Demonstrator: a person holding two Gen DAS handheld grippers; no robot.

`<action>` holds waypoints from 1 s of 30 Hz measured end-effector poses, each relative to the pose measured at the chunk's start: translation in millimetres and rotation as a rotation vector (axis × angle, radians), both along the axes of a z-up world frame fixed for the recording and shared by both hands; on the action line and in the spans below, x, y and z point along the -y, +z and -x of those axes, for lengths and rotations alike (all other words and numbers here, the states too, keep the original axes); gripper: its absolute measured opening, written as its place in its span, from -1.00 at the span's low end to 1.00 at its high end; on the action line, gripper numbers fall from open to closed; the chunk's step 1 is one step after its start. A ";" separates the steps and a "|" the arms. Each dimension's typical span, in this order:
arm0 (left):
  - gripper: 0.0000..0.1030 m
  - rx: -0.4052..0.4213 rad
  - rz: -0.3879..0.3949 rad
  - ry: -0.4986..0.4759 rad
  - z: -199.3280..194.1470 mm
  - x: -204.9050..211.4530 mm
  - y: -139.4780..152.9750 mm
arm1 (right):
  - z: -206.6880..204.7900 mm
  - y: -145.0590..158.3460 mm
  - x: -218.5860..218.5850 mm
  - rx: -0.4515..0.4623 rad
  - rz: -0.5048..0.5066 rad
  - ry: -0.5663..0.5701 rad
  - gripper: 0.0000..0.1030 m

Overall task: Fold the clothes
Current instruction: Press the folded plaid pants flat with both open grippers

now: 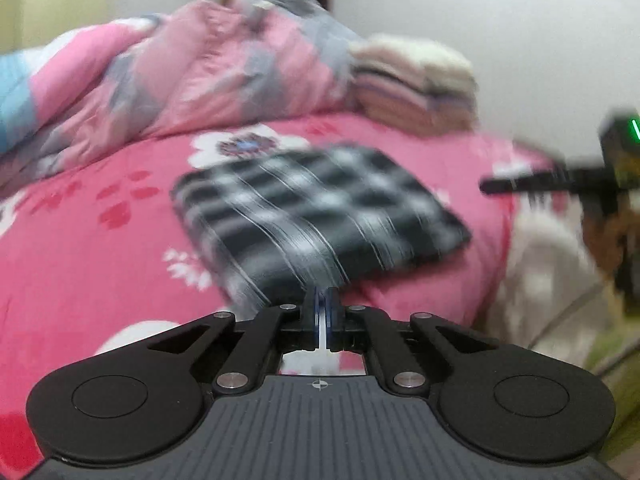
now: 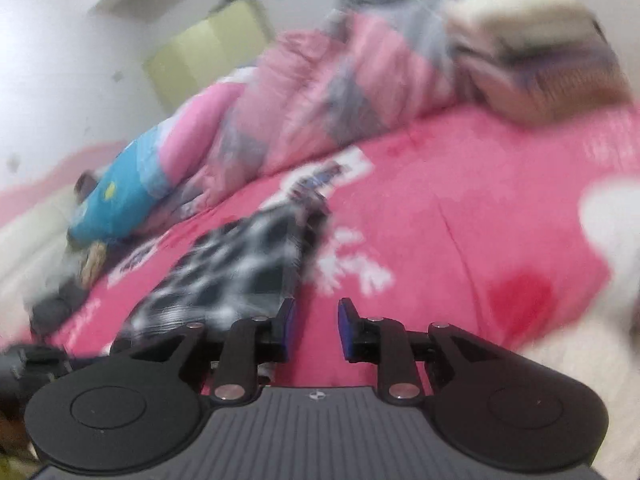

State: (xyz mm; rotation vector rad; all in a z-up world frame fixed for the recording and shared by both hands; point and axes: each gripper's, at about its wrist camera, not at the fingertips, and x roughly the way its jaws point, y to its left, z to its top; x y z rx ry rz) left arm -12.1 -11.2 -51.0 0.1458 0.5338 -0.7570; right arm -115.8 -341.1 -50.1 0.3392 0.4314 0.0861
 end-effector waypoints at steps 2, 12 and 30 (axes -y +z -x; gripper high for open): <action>-0.82 0.016 0.043 0.045 -9.3 0.4 6.0 | -10.6 10.6 -22.2 0.057 0.083 0.077 -0.53; -0.67 -0.007 -0.036 0.124 -29.8 21.9 -34.0 | -62.0 -37.8 -96.9 0.022 0.378 0.213 -0.56; 0.04 -0.053 -0.014 0.159 -19.3 29.9 -20.6 | -81.7 -16.1 -60.0 0.106 0.256 0.166 -0.55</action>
